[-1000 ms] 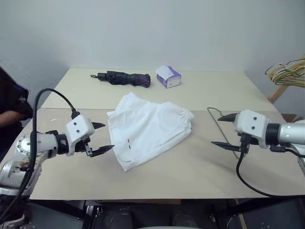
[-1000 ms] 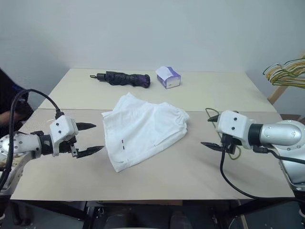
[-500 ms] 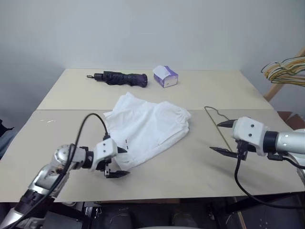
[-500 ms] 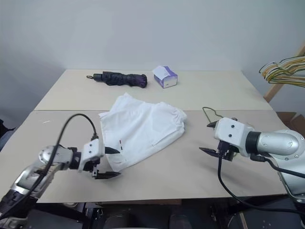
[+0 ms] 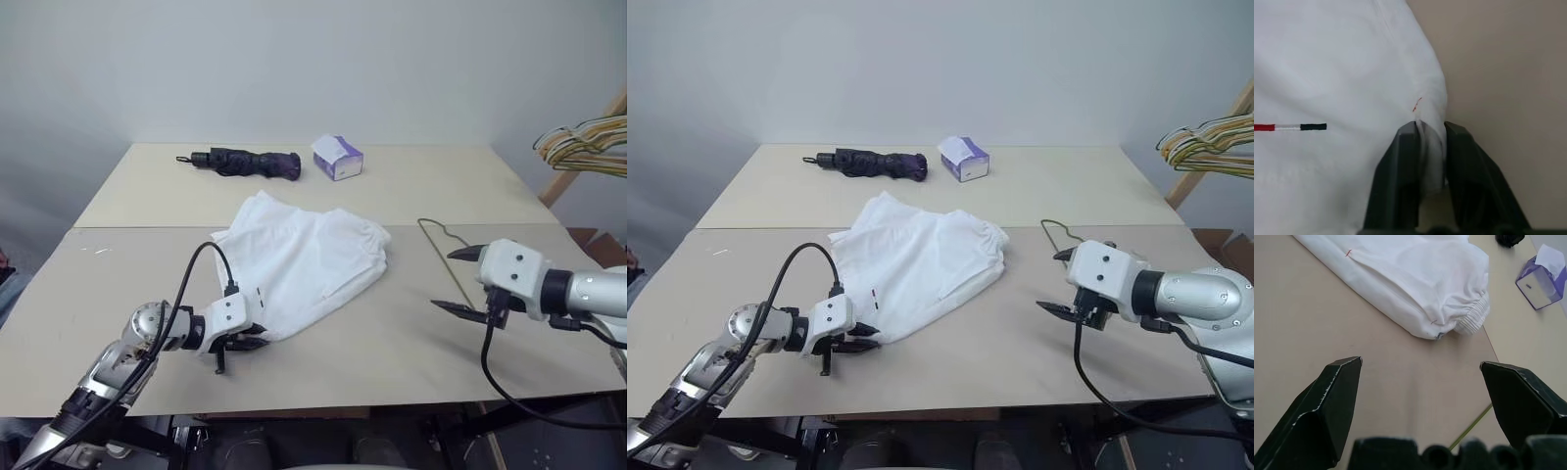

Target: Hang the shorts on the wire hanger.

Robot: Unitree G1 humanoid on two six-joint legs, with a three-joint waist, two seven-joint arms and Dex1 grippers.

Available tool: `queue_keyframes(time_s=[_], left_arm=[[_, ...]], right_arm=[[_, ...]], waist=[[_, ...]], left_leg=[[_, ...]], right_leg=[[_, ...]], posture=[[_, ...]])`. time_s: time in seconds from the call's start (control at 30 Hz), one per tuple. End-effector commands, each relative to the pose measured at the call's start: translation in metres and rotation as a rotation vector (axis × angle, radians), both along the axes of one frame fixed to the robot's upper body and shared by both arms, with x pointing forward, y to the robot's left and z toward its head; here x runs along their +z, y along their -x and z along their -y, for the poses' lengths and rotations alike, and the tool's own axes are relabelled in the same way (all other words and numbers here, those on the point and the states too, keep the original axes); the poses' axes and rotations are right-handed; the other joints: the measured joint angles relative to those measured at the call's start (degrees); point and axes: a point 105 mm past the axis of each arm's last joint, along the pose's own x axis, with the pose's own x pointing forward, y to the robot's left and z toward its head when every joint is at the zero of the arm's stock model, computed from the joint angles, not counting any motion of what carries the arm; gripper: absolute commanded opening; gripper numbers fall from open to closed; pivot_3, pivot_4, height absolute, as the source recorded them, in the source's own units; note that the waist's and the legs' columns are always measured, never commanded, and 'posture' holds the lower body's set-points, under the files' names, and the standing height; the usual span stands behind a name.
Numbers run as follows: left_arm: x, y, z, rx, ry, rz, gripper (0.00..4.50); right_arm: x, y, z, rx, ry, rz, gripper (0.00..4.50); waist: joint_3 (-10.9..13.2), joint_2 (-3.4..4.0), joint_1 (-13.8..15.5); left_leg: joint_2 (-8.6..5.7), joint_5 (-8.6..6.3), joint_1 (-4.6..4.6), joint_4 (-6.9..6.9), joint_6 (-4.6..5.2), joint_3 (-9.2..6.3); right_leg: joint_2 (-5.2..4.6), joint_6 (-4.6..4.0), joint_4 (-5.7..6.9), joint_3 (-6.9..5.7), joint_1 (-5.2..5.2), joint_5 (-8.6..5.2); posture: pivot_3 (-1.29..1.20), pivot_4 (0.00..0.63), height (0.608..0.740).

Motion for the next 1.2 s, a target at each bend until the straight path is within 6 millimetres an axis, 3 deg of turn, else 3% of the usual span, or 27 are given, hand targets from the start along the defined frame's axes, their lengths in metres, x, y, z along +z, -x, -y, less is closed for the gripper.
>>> queue_keyframes(time_s=[0.03, 0.17, 0.27, 0.63, 0.83, 1.03, 1.13, 1.2], left_arm=[[0.006, -0.006, -0.01, 0.012, -0.048, 0.028, 0.02], [0.015, -0.012, -0.014, 0.02, -0.068, 0.082, 0.02], [0.028, -0.018, -0.02, 0.053, -0.071, 0.142, 0.02], [0.082, -0.006, -0.048, 0.056, -0.051, 0.207, 0.02], [0.086, -0.003, -0.049, 0.065, -0.05, 0.213, 0.02], [0.085, -0.003, -0.046, 0.073, -0.045, 0.221, 0.02], [0.084, -0.002, -0.046, 0.078, -0.045, 0.218, 0.0], [0.083, -0.002, -0.047, 0.082, -0.044, 0.213, 0.0]], right_arm=[[0.001, -0.004, -0.007, 0.03, 0.027, 0.038, 4.5], [-0.011, -0.012, -0.021, 0.049, 0.028, 0.051, 4.5], [-0.024, -0.032, -0.028, 0.022, 0.085, 0.103, 4.5], [-0.06, -0.091, -0.047, 0.196, 0.401, 0.44, 4.5], [-0.065, -0.121, -0.06, 0.257, 0.497, 0.65, 4.5], [-0.069, -0.129, -0.079, 0.305, 0.465, 0.698, 4.5], [-0.072, -0.128, -0.084, 0.335, 0.46, 0.706, 3.95], [-0.074, -0.129, -0.087, 0.35, 0.474, 0.713, 3.25]], waist=[[0.0, 0.0, -0.2], [0.0, 0.0, -0.9], [0.0, 0.0, -1.3], [0.0, 0.03, -1.4], [0.0, 0.04, -1.3], [0.0, 0.05, -1.2], [0.0, 0.05, -1.2], [0.0, 0.05, -1.2]], left_leg=[[0.0, 0.0, 0.0, 0.0, 0.0, 0.0], [0.0, 0.02, -0.07, -0.01, 0.03, 0.0], [0.0, 0.03, -0.13, 0.0, 0.04, 0.0], [0.0, 0.09, -0.34, 0.0, -0.01, 0.04], [0.0, 0.21, -0.34, -0.02, -0.2, 0.06], [0.0, 0.36, -0.35, -0.02, -0.44, 0.06], [0.0, 0.4, -0.35, -0.02, -0.5, 0.06], [0.0, 0.4, -0.34, -0.02, -0.5, 0.06]], right_leg=[[0.0, 0.0, 0.0, 0.0, -0.01, 0.0], [0.01, 0.04, 0.01, 0.0, 0.0, 0.02], [0.01, 0.09, 0.02, 0.0, 0.03, 0.05], [0.01, 0.12, 0.1, -0.02, -0.13, 0.03], [0.02, 0.12, 0.11, -0.02, -0.13, 0.03], [0.03, 0.12, 0.13, -0.02, -0.09, 0.03], [0.02, 0.12, 0.15, -0.02, -0.1, 0.03], [0.03, 0.12, 0.16, -0.02, -0.1, 0.03]], posture=[[-0.02, 0.0, 0.74], [-0.02, 0.0, 0.74], [-0.02, 0.0, 0.74], [0.02, 0.0, 0.74], [0.05, 0.0, 0.74], [0.05, 0.0, 0.74], [0.06, 0.0, 0.74], [0.06, 0.0, 0.74]])
